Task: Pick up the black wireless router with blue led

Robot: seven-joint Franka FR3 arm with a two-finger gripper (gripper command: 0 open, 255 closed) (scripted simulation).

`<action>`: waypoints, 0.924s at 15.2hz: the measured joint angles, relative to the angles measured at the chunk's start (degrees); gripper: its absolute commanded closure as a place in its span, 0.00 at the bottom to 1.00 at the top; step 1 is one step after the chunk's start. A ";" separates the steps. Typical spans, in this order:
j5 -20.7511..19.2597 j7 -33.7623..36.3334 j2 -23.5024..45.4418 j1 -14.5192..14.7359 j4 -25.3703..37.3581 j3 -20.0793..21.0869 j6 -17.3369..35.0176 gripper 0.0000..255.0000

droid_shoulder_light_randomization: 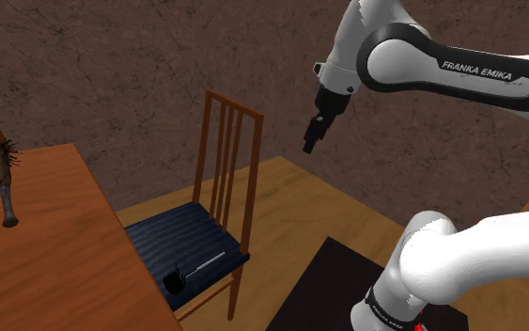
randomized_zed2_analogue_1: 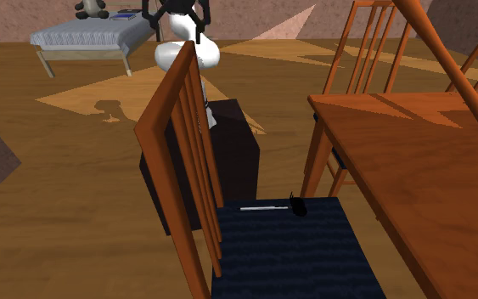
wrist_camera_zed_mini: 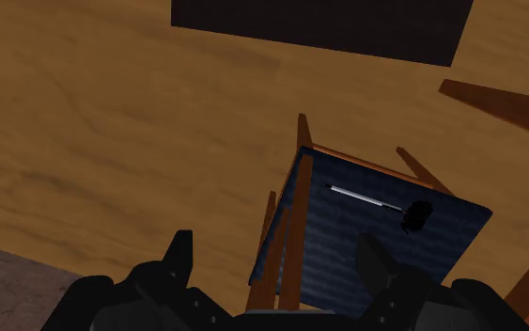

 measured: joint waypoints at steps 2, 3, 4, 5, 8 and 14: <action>0.19 0.63 0.45 0.06 -0.37 0.42 0.65 0.00; 0.46 1.55 1.19 0.13 -0.64 1.05 1.40 0.00; 0.84 2.81 1.64 0.28 -1.74 1.92 2.65 0.00; 1.14 3.98 2.30 0.37 -2.71 2.66 3.97 0.00; 2.20 8.01 5.43 0.74 -4.29 5.42 7.69 0.00; 3.53 16.21 13.22 1.19 -6.37 10.91 15.62 0.00</action>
